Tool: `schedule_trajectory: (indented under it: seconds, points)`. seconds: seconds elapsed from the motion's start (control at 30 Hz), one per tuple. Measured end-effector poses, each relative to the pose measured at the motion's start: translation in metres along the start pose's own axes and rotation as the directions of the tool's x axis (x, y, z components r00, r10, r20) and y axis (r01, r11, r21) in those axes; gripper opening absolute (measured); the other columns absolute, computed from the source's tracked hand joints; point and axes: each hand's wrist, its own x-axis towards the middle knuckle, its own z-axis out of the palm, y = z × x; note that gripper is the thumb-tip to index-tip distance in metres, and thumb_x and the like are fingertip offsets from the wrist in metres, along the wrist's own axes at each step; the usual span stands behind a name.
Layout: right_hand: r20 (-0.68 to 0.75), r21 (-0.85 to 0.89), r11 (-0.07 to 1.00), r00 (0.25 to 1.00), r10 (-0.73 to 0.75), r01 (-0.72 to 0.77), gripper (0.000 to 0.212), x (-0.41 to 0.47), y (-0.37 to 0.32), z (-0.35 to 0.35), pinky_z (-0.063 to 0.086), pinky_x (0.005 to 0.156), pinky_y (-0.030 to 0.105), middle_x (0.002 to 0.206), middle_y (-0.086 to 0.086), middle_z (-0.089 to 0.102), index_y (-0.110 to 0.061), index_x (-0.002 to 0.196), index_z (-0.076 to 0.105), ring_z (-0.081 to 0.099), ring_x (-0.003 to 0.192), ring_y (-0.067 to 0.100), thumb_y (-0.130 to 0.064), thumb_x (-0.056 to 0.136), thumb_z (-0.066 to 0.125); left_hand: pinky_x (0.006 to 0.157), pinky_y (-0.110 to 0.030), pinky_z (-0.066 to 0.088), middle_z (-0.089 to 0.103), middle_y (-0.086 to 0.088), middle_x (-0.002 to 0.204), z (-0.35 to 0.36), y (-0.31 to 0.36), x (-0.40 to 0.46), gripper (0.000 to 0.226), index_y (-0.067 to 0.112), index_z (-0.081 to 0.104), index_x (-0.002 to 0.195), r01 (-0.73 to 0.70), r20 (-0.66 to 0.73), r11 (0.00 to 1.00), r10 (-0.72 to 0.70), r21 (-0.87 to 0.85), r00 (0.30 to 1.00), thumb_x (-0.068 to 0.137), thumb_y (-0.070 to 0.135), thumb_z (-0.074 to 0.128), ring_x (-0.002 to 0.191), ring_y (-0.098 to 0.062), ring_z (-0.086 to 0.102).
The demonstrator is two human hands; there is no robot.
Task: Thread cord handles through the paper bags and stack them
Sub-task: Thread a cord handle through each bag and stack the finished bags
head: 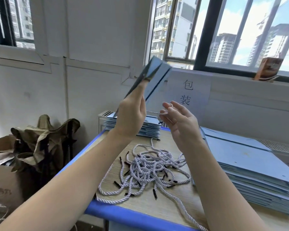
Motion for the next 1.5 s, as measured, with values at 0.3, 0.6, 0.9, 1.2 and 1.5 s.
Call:
schedule_trajectory:
  seconds: [0.3,0.6,0.9,1.2,1.5]
  points:
    - [-0.165,-0.154,0.980,0.981,0.103,-0.128,0.007,0.002,0.005,-0.006,0.047,0.054,0.025,0.069,0.005,0.067,-0.003,0.091,0.067,0.050,0.051,0.012,-0.009,0.096,0.065,0.092,-0.024,0.052,0.072,-0.003,0.115,0.013,0.003,-0.017,0.039,0.009,0.061,0.130,0.316,0.519,0.934,-0.188,-0.169,0.834,0.091,0.005,0.063,0.100,-0.016,0.069]
    - [-0.174,-0.242,0.942,0.966,0.193,-0.232,0.014,0.005,0.009,-0.013,0.046,0.053,0.025,0.070,0.009,0.071,0.001,0.091,0.072,0.047,0.048,0.010,0.005,0.094,0.059,0.099,-0.037,0.052,0.061,-0.003,0.133,0.014,-0.003,-0.016,0.063,0.012,0.045,0.144,0.433,0.549,0.892,-0.301,-0.126,0.780,0.088,0.020,0.073,0.123,-0.015,0.057]
    - [-0.152,-0.241,0.946,0.971,0.184,-0.217,0.009,0.003,0.005,-0.012,0.044,0.051,0.024,0.074,0.010,0.074,-0.004,0.096,0.059,0.057,0.052,0.012,0.002,0.093,0.064,0.102,-0.035,0.050,0.064,0.002,0.125,0.012,-0.012,-0.011,0.071,0.016,0.040,0.143,0.554,0.535,0.809,-0.385,-0.197,0.752,0.084,0.017,0.079,0.116,-0.012,0.061]
    - [-0.070,-0.332,0.941,0.996,0.050,-0.070,0.006,0.005,0.006,-0.012,0.039,0.051,0.023,0.078,0.006,0.067,-0.007,0.095,0.075,0.045,0.056,0.012,-0.010,0.091,0.071,0.097,-0.040,0.052,0.075,0.007,0.107,0.011,-0.017,-0.009,0.056,0.034,0.038,0.144,0.634,0.670,0.758,-0.392,-0.153,0.630,0.096,0.016,0.063,0.102,-0.013,0.068]
    - [-0.153,-0.364,0.924,0.986,0.068,-0.120,0.008,0.005,0.010,-0.013,0.046,0.063,0.026,0.089,0.006,0.076,-0.012,0.095,0.071,0.062,0.077,0.018,-0.006,0.088,0.072,0.097,-0.038,0.050,0.075,0.008,0.102,0.010,-0.014,-0.010,0.058,0.035,0.036,0.145,0.665,0.688,0.735,-0.414,-0.135,0.596,0.097,0.019,0.063,0.101,-0.014,0.067]
